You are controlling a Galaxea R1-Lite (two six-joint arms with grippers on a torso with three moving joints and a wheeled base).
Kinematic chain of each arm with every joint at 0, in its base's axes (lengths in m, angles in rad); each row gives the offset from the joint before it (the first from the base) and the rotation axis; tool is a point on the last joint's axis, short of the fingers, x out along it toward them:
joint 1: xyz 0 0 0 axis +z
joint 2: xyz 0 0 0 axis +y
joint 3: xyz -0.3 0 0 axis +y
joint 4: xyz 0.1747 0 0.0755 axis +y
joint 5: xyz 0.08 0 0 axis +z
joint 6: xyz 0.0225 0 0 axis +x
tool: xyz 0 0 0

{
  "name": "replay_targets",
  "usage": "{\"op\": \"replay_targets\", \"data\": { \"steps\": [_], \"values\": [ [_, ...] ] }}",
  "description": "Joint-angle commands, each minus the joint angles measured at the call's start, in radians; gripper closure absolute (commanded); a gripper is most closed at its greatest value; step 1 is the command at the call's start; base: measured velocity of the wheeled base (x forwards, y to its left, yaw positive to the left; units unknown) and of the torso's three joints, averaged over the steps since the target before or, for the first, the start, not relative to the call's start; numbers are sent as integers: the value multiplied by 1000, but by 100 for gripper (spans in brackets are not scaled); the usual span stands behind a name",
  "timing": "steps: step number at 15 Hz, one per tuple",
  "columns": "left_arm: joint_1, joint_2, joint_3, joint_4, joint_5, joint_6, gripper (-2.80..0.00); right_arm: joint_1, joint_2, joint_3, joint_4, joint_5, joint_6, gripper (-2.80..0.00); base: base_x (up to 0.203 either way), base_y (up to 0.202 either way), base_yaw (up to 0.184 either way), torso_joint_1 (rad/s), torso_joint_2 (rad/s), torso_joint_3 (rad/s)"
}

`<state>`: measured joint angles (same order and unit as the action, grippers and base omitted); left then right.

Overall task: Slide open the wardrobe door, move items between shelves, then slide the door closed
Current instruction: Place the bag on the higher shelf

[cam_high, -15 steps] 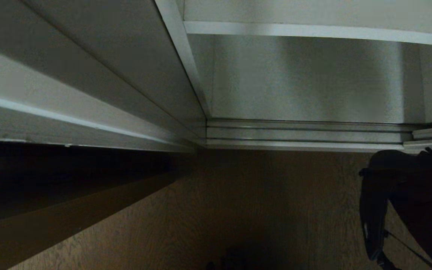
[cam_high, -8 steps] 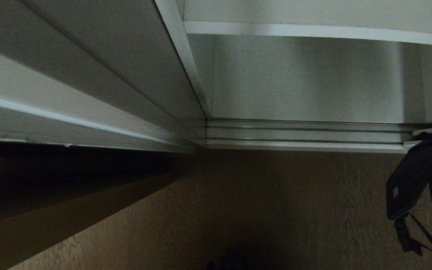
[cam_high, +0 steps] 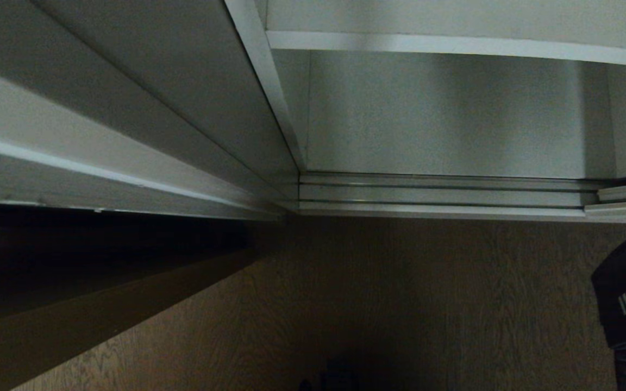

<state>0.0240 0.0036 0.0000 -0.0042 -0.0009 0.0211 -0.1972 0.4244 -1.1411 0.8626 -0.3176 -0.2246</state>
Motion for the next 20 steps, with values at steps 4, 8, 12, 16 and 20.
{"op": "replay_targets", "data": {
  "steps": [4,8,12,16,20],
  "values": [
    [1,1,0,0,0,0,0,10,1,-165,-2,-37,-43,0,0,0,0,0,0,0],
    [1,1,0,0,0,0,0,10,43,-270,-15,-56,-38,0,0,0,0,0,0,0],
    [1,1,0,0,0,0,0,6,157,-374,-166,-104,-42,0,0,0,0,0,0,0],
    [1,1,0,0,1,0,0,3,308,-516,-347,-147,-91,0,0,0,0,0,0,0],
    [1,1,0,0,-1,0,0,11,440,-695,-401,-181,-126,0,0,0,0,0,0,0]
  ]
}}
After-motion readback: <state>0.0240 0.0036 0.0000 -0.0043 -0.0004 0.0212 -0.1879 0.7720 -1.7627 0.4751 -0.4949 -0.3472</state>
